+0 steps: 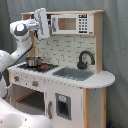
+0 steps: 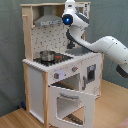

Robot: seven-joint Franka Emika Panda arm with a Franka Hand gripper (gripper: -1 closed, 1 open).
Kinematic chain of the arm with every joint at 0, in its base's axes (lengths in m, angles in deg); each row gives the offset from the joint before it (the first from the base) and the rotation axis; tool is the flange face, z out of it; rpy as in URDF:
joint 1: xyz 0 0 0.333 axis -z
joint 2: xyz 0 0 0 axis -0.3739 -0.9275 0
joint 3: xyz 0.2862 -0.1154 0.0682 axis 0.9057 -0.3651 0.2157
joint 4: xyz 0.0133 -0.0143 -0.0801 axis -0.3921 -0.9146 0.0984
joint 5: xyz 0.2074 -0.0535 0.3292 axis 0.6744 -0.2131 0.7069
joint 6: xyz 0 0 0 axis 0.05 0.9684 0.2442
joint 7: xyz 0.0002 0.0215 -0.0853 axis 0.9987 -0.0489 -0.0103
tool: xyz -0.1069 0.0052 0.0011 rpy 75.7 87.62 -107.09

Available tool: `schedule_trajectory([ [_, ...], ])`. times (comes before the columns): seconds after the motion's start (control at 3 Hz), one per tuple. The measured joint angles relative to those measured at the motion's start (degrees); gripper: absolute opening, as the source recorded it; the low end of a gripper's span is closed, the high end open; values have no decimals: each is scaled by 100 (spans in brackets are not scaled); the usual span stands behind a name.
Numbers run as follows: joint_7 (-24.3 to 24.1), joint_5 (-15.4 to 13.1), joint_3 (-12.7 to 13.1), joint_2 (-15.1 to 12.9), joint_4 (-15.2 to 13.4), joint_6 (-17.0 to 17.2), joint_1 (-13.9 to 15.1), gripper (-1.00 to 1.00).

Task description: Play with the kitchen

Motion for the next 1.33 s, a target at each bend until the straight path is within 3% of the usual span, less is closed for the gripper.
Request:
schedule_trajectory([
  [0.33,219,0,-160,-5,-103,502,-109,-100],
  [0.67,440,-25,-381,2,-550,542,-448,-100],
  [1.33,531,-203,-530,86,-1468,522,-1217,-100],
])
